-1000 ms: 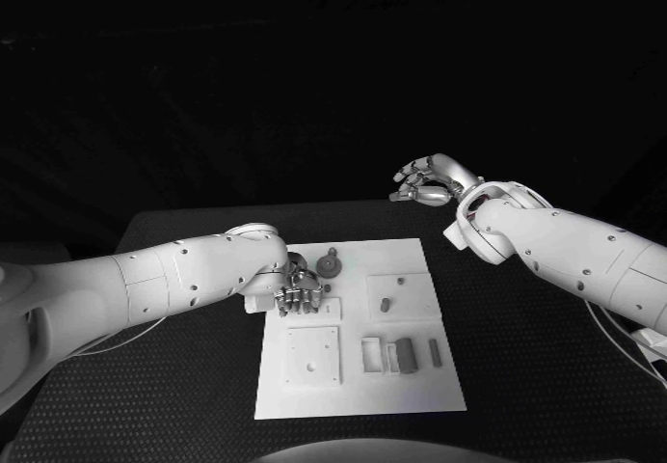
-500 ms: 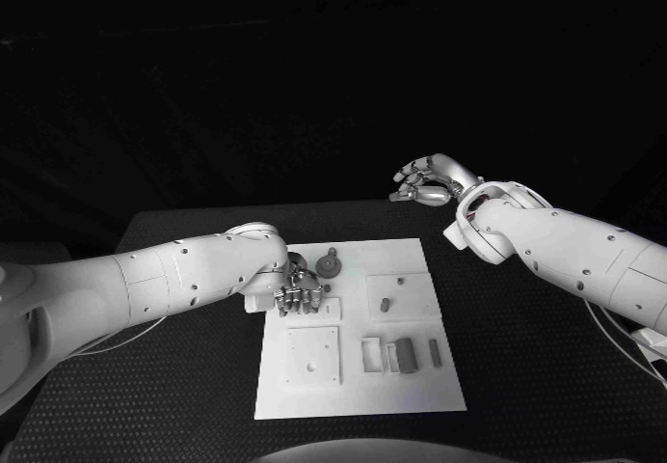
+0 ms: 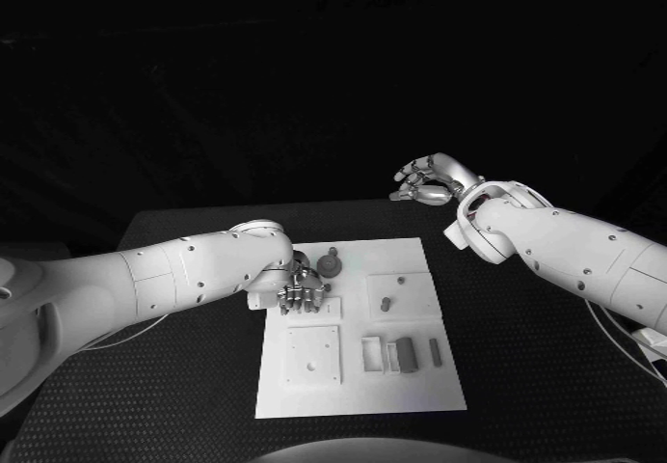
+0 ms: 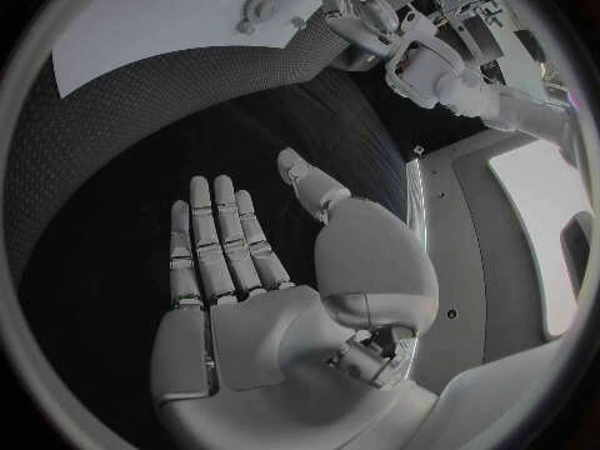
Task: Assemble the parts on the task board
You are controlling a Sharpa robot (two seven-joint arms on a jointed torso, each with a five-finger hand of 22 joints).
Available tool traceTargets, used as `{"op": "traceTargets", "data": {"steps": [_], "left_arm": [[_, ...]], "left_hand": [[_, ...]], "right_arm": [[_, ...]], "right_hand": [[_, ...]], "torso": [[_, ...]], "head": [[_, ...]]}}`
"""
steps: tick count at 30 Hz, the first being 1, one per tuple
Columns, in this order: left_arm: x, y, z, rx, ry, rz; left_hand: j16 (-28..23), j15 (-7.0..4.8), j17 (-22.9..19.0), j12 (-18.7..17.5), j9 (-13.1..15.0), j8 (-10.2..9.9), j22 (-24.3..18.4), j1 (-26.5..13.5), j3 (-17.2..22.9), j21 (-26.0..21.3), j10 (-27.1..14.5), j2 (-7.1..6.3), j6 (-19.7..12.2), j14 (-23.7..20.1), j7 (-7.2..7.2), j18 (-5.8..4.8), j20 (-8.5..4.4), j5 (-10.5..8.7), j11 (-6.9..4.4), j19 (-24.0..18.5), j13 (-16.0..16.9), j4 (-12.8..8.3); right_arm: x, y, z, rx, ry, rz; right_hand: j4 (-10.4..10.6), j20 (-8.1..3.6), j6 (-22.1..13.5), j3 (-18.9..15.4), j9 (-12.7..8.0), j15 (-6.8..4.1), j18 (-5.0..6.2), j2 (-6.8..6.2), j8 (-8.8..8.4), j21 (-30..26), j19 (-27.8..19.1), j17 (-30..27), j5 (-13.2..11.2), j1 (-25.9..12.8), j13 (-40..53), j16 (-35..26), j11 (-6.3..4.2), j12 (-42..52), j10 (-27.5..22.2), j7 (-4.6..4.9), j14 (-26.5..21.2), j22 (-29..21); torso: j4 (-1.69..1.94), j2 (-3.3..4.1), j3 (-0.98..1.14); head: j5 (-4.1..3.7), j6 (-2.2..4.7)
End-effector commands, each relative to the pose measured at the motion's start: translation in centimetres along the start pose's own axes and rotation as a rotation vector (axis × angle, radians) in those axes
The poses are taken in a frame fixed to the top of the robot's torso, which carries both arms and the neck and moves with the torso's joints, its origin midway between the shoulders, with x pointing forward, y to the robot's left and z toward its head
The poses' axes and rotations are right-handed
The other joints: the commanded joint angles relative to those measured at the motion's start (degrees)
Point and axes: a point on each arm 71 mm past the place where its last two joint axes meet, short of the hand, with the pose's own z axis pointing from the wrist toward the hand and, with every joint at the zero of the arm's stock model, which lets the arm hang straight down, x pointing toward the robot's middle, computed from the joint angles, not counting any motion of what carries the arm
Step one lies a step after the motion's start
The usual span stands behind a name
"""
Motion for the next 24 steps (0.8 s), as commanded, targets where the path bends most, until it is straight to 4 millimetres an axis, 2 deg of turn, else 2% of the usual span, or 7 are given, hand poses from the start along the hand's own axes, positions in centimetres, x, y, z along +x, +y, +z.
{"op": "traceTargets", "data": {"steps": [1,17,24], "left_arm": [[0.69,-0.72,0.17,0.015,0.026,0.032],[1.16,-1.67,0.11,0.024,0.037,0.081],[1.19,-1.63,0.10,0.020,0.037,0.082]], "left_hand": [[0.2,-0.30,-0.1,0.2,-0.1,-0.2,1.4,-0.1,0.3,0.2,2.0,0.64,5.7,0.2,-4.08,0.38,-0.32,0.43,-2.92,0.0,0.0,0.6],[0.6,-0.32,-0.4,0.4,-0.1,-0.2,1.4,0.2,0.2,0.4,2.1,0.73,6.0,0.3,-4.21,0.47,-0.35,1.01,-3.05,0.1,-0.1,0.5],[0.6,-0.32,-0.6,0.4,-0.1,-0.3,1.4,0.3,0.2,0.5,2.1,0.76,6.0,0.3,-4.19,0.48,-0.33,0.62,-3.05,0.1,-0.2,0.6]], "right_arm": [[0.09,0.14,0.01,-0.010,0.010,0.003],[0.17,0.19,0.04,-0.011,0.015,0.004],[0.18,0.21,0.03,-0.012,0.015,0.004]], "right_hand": [[0.1,0.01,-0.5,-0.3,-0.1,0.32,-1.04,-0.09,0.38,-0.3,-0.2,0.1,-0.2,0.4,-0.1,-0.4,0.42,-0.2,0.0,2.33,-0.1,0.1],[0.1,0.01,-0.5,-0.3,-0.1,0.33,-1.05,-0.10,0.39,-0.3,-0.2,0.1,-0.2,0.4,-0.2,-0.5,0.43,-0.3,0.0,2.33,-0.1,0.2],[0.1,0.01,-0.5,-0.3,-0.1,0.34,-1.06,-0.11,0.40,-0.4,-0.2,0.2,-0.2,0.4,-0.3,-0.5,0.44,-0.3,0.0,2.33,-0.1,0.2]], "torso": [[-0.02,0.01,0.01],[-0.05,0.04,-0.01],[0.05,0.02,-0.03]], "head": [[0.02,-0.06],[-0.08,-0.37],[-0.18,-0.44]]}}
